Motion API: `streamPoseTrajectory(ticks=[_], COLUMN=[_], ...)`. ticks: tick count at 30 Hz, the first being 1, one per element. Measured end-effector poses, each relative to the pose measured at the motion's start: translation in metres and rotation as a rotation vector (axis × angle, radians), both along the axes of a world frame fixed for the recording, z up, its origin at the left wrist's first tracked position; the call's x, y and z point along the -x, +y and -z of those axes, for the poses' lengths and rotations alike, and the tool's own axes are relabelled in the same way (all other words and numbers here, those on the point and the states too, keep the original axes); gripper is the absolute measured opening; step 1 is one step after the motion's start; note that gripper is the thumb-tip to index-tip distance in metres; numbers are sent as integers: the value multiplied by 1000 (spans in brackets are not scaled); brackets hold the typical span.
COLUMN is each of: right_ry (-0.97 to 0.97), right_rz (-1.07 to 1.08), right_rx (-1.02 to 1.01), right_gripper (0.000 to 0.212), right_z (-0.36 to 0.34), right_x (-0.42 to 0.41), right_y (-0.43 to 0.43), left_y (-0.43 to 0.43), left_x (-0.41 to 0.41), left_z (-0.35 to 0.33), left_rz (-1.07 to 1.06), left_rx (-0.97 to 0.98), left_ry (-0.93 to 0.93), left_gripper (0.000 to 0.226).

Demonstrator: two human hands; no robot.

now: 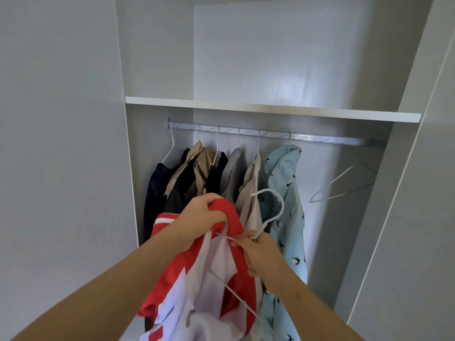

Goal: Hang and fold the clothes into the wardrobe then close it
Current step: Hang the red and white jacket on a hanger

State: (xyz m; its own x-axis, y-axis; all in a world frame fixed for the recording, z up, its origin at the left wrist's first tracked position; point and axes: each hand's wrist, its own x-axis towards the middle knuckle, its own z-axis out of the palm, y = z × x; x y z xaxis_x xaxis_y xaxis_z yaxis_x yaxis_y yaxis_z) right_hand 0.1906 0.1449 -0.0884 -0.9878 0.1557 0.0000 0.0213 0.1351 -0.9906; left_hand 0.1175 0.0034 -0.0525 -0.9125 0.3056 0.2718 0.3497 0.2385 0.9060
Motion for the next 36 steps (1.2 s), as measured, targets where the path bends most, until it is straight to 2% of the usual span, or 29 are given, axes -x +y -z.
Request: streamPoseTrajectory(ticks=[2,4,5,7,8,9,10,11,12,15,19,22,25,27,28,30,31,34,36], right_ry=[58,108,133,185,212,233,253,272,293,385,616,656,406,204,90,-127,-225,-380,-381], right_rz=[89,144,155,155,147,136,128,130,141,242,554,524,405,429,433,349,272,92,154], right_rx=[52,121,147,170,181,196,207,203,177,49,-185,-225,-209,-287,-306,-283,-271,-293,-97], right_gripper=[28,28,27,26,26,26,27,27,28,22,21,28,29,13,19,49,51,11,9], right_z=[-1,-3,-5,-10,-12,-15,-18,-21,-25,-32,-31,-16,10,27,34,47,52,66,70], right_x=[4,6,7,9,10,11,11,10,9,6,-5,-18,-19,-12,-10,-2,0,4,7], right_y=[0,5,8,12,14,17,20,23,26,29,41,50,52,53,54,57,56,48,49], left_y=[-7,-15,-17,-15,-13,-11,-9,-7,-5,7,22,22,19,18,18,17,17,8,-5], left_x=[-1,-2,-2,0,2,4,6,7,9,13,13,20,22,21,19,15,14,14,16], left_z=[-3,-3,-1,2,4,4,2,-1,-3,-6,1,-4,-13,-20,-22,-26,-27,-29,-30], left_rz=[10,100,170,163,47,-88,-166,-189,-158,-58,-305,-392,-410,-394,-387,-379,-379,-383,-392], left_rx=[-89,-13,105,474,644,733,768,775,788,759,488,266,141,93,74,37,22,13,60], left_ry=[-68,-5,95,498,758,987,1117,1166,1151,894,738,560,514,516,519,523,530,571,610], left_gripper=[21,21,21,26,33,39,45,50,54,64,62,42,39,40,40,41,41,43,45])
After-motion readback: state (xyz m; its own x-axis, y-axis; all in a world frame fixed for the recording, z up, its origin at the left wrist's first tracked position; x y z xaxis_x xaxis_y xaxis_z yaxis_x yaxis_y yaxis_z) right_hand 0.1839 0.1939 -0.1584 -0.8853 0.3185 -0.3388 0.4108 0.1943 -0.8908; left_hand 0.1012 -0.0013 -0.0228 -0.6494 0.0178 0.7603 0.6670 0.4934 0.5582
